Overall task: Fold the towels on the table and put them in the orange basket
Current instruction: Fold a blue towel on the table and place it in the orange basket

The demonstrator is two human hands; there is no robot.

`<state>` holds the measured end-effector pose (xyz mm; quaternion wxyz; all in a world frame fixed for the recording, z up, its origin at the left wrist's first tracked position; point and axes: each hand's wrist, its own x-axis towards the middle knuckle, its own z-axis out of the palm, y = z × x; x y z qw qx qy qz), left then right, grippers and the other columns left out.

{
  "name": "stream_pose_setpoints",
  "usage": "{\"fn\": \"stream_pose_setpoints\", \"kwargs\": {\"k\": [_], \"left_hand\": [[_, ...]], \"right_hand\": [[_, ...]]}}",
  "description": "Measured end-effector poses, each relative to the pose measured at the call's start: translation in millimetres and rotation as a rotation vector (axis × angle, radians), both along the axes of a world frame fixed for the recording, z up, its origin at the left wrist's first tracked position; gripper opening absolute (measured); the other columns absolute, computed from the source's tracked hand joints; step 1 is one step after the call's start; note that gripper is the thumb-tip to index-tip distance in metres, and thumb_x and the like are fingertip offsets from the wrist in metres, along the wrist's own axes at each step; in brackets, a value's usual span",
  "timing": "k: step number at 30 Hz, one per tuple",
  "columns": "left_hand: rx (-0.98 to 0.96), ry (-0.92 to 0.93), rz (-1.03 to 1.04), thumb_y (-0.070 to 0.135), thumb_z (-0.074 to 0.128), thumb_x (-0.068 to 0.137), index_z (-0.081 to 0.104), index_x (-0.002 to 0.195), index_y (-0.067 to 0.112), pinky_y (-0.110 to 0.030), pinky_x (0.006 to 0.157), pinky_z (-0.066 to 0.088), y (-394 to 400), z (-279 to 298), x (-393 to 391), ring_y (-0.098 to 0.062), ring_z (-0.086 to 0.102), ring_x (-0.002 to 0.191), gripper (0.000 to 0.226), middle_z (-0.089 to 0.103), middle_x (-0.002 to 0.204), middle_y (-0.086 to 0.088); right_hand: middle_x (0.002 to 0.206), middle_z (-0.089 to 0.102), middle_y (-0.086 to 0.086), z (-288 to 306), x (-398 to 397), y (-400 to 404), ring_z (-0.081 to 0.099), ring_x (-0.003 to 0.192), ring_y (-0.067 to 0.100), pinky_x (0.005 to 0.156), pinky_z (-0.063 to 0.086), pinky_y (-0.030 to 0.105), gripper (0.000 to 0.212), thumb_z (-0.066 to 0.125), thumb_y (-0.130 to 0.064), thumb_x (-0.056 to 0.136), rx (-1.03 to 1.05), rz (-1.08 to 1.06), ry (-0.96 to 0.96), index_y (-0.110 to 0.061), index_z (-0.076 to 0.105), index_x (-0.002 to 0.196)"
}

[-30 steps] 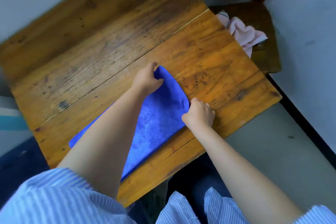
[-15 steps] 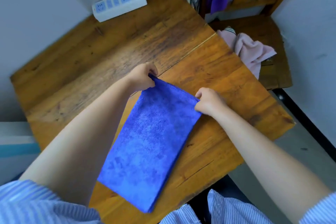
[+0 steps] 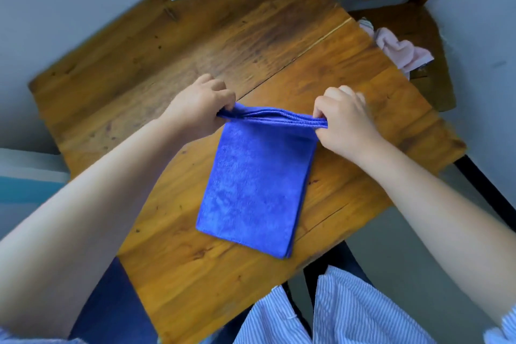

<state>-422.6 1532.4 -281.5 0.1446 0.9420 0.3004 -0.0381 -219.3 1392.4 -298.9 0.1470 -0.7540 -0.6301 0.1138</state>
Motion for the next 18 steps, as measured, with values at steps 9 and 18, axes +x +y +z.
{"fn": "stream_pose_setpoints", "kwargs": {"k": [9,18], "left_hand": [[0.17,0.022,-0.344,-0.003,0.085,0.045,0.057,0.056,-0.003,-0.025,0.041,0.046,-75.0,-13.0,-82.1,-0.028,0.06,0.05,0.03,0.057,0.049,-0.014],[0.183,0.093,-0.395,-0.002,0.085,0.042,0.057,0.052,0.002,-0.022,0.043,0.05,-120.3,-39.4,-132.7,-0.024,0.059,0.048,0.031,0.055,0.046,-0.009]], "right_hand": [[0.054,0.051,0.015,-22.8,-76.1,-91.5,0.054,0.058,0.029,0.057,0.03,0.032,0.022,0.068,0.011,0.043,0.153,0.217,-0.139,-0.001,0.051,0.051],[0.061,0.059,0.013,-52.2,-122.2,-144.4,0.038,0.074,0.022,0.069,0.03,0.03,0.018,0.042,0.006,0.064,0.364,0.273,-0.115,-0.002,0.055,0.054]]}}
